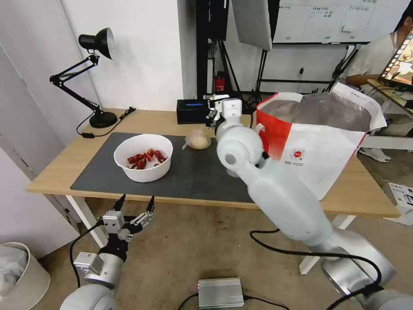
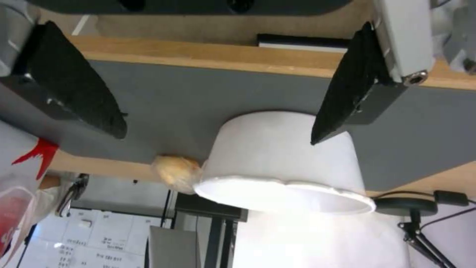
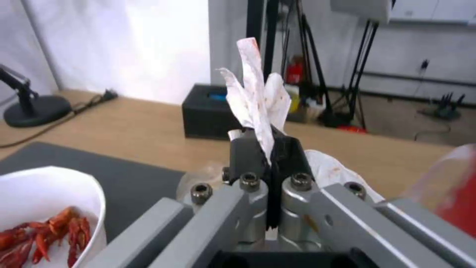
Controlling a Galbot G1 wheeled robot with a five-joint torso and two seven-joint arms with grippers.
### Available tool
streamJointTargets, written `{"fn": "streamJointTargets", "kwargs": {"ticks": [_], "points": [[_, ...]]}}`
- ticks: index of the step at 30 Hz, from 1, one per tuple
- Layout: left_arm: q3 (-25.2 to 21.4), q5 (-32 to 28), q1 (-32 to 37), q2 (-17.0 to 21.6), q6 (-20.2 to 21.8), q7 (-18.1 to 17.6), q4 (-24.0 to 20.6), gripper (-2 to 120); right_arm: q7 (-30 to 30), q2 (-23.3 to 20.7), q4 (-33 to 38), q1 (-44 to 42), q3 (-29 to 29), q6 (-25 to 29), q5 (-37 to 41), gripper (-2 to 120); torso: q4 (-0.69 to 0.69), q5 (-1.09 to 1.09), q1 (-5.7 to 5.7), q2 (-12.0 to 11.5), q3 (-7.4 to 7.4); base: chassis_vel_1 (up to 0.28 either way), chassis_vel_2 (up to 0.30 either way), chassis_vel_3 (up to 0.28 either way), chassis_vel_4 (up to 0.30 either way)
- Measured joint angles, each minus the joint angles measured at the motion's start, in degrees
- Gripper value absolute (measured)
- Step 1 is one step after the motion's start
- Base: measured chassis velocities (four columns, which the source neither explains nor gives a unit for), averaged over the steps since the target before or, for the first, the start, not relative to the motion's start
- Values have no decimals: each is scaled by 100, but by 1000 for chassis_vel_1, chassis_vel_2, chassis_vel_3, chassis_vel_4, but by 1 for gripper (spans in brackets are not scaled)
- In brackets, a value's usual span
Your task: Pick up the trash from the table and place it into the takeout bag.
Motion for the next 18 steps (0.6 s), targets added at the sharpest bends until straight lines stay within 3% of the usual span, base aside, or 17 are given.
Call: {"fn": "streamJointTargets", "kwargs": {"ticks": [7, 18], "points": [[19, 49, 15, -51, 3, -3, -23, 100, -201, -753, 736, -71, 383, 0, 54, 0, 0, 0, 0, 0, 0, 0, 0, 0, 0], [104, 87, -8, -45, 19, -3, -93, 100, -348, -1695, 852, -101, 1070, 0, 499, 0, 0, 0, 1, 0, 1, 0, 0, 0, 0]]}}
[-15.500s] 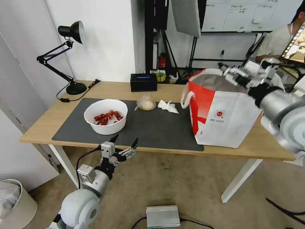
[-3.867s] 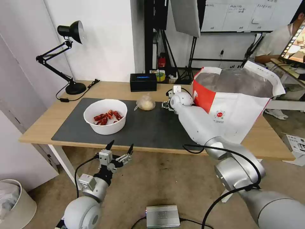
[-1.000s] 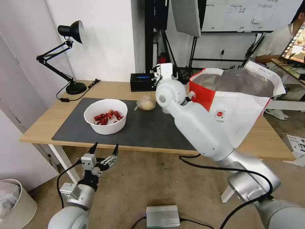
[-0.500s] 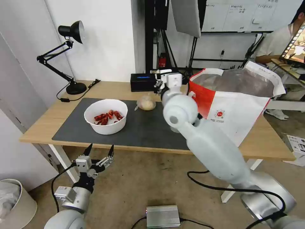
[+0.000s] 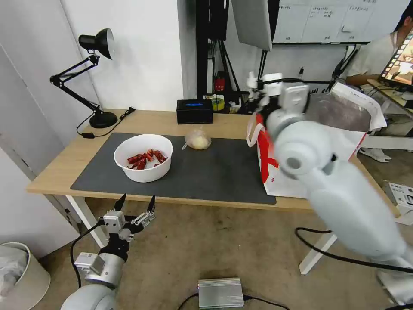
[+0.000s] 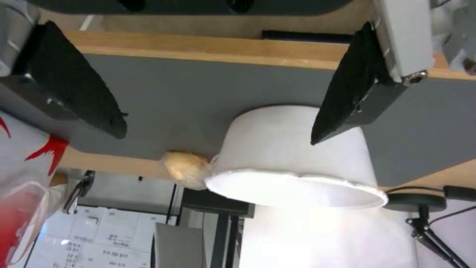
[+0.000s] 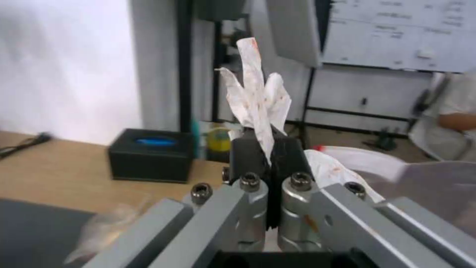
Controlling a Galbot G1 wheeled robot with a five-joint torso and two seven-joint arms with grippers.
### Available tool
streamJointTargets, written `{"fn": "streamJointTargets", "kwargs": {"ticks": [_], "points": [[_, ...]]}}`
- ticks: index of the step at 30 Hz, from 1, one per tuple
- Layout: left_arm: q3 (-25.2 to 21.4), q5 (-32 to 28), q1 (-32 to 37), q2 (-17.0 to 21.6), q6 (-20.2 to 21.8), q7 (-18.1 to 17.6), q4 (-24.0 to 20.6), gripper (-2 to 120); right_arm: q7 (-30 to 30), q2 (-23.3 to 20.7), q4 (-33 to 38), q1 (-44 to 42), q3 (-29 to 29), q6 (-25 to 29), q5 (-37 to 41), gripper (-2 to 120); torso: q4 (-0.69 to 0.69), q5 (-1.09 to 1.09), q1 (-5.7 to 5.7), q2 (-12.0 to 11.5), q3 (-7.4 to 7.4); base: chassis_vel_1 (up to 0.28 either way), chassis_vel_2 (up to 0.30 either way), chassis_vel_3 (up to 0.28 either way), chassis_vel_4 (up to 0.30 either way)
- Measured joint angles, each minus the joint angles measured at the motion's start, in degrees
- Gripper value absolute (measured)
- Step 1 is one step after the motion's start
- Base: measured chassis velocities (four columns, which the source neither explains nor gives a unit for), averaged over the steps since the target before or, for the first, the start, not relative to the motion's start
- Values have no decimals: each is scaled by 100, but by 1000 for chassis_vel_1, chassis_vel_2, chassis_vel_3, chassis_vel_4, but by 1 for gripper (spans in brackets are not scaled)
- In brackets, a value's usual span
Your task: Pick up the trash from the table and place it into the takeout bag.
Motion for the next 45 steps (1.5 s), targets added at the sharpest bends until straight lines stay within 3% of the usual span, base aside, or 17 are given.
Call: {"fn": "streamJointTargets", "kwargs": {"ticks": [13, 20, 39, 45], "points": [[101, 49, 0, 49, 3, -1, -95, 100, -72, -722, -120, -456, 684, 0, 276, 0, 1, -1, 0, 0, 0, 0, 0, 0, 0], [265, 103, -44, 48, 3, -1, -119, 100, 87, -1059, -52, -885, 1058, 0, 821, 0, 1, 0, 0, 0, 0, 0, 0, 0, 0], [498, 86, -302, 154, 11, -2, 75, 100, 501, -1119, -187, -1060, 1293, -1, 1872, 1, 1, -1, 0, 0, 0, 0, 0, 0, 0], [500, 84, -302, 175, 12, -7, 62, 100, 660, -1154, -89, -1038, 1354, -1, 2093, 25, 1, -1, 0, 0, 0, 0, 0, 0, 0]]}}
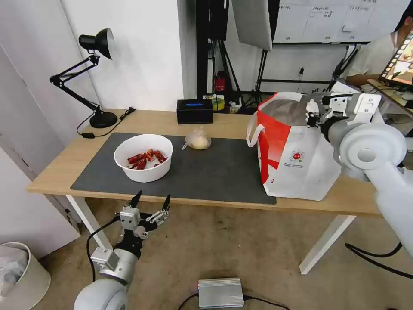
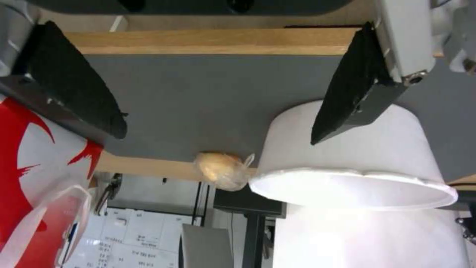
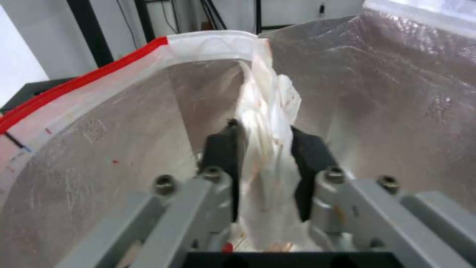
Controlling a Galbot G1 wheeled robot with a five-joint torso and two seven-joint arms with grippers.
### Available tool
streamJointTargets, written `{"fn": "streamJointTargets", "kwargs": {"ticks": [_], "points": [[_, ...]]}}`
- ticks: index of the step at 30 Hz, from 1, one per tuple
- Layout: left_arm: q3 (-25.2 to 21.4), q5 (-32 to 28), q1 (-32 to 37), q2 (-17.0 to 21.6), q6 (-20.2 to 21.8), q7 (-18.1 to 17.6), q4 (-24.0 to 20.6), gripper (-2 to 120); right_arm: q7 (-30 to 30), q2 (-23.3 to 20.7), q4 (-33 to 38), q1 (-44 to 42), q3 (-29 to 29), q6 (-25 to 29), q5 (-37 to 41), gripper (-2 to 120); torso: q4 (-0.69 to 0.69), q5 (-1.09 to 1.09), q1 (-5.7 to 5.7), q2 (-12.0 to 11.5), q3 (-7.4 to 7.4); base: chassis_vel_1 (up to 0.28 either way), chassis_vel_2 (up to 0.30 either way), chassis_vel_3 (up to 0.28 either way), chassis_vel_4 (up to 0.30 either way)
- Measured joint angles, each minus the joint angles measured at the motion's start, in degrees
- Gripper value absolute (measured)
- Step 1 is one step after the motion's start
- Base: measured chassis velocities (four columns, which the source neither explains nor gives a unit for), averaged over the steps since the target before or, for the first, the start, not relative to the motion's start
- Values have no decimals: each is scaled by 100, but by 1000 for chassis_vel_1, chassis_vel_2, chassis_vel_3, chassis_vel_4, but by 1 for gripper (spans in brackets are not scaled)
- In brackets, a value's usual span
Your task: Pick up the trash from the table and place it into the takeout bag.
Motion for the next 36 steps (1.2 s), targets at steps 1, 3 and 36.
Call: {"fn": "streamJointTargets", "kwargs": {"ticks": [1, 3, 36], "points": [[1, 0, 3, 1, 0, 0, -12, 100, 12, -24, 23, -1, 18, 0, 16, 30, 0, 0, 0, 0, 0, 0, 0, 0, 0], [3, 0, 8, 0, 1, -1, -19, 100, 15, -42, 41, -5, 32, 0, 26, 34, 0, 0, 0, 0, 0, 0, 0, 0, 0], [142, 95, 119, 21, 8, -9, -233, 100, 21, -621, 293, -328, 534, 3, 594, 100, -1, 0, 0, 0, -1, 0, 0, 0, 0]]}}
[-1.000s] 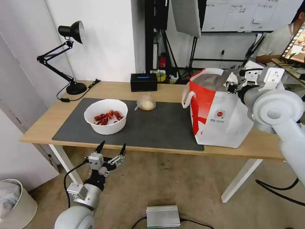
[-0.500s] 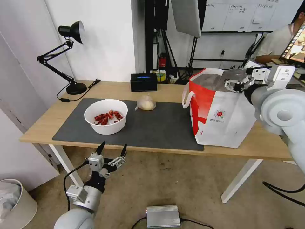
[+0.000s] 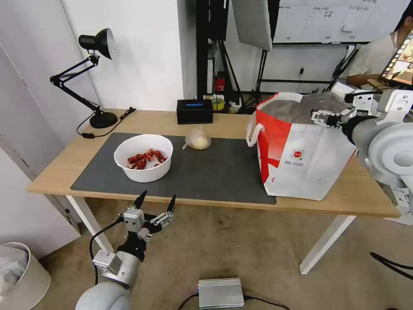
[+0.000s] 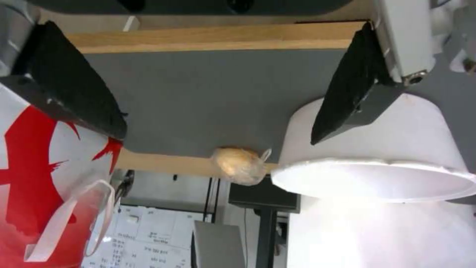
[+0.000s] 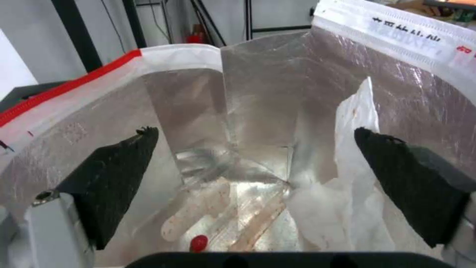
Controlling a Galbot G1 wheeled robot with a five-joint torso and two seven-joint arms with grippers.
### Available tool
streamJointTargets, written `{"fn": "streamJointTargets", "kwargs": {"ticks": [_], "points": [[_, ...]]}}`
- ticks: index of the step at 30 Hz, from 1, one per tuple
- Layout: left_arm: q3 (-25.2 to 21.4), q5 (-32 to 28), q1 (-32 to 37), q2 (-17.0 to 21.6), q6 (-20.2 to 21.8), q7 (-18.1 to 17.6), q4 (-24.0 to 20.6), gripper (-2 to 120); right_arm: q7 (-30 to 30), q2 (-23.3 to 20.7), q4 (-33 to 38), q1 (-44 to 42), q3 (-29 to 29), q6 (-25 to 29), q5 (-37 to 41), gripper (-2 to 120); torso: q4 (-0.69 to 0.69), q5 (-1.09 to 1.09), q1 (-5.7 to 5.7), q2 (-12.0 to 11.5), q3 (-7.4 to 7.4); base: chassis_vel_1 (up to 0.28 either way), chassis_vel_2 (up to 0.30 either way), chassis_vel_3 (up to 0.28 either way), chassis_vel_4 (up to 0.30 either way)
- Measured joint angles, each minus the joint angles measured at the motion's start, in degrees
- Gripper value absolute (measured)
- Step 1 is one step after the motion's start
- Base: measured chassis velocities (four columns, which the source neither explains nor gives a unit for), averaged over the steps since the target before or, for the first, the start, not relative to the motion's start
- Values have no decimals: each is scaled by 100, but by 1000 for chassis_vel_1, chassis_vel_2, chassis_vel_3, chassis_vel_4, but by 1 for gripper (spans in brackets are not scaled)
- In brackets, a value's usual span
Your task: Pick up the trash from the table and place it into the takeout bag.
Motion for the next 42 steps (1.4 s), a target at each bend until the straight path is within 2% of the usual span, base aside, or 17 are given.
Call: {"fn": "streamJointTargets", "kwargs": {"ticks": [8, 10, 12, 20, 24, 37, 42], "points": [[3, -3, -31, 8, 4, -5, 38, 100, 293, 79, -160, 279, -114, 4, 555, 100, 0, -1, 0, 0, 0, 0, 0, 0, 0], [27, -5, -73, 10, 4, -7, 91, 100, 601, 127, -243, 452, -183, 5, 1208, 100, 1, -1, 0, 0, 1, 0, 0, 0, 0], [50, -9, -109, 13, 4, -8, 128, 100, 661, 136, -303, 517, -251, 5, 1419, 100, 1, -1, 0, 0, 0, 0, 0, 0, 0], [64, -42, -178, 55, 5, -13, 173, 100, 673, 226, -485, 680, -409, 5, 1518, 100, -1, 0, 0, 0, 0, 0, 0, 0, 0], [70, -54, -198, 68, 7, -19, 220, 100, 1238, 450, -700, 1063, -431, 185, 2562, 100, 2, -1, 0, 0, 1, 0, 0, 0, 0], [82, -60, -214, 81, 8, -23, 274, 100, 1156, 634, -888, 1340, -366, 471, 3260, 100, 0, -1, 0, 0, 1, 0, 0, 0, 0], [97, -61, -226, 76, 8, -24, 287, 100, 551, 649, -927, 1325, -289, 735, 3243, 100, 0, -1, 0, 0, 0, 0, 0, 0, 0]]}}
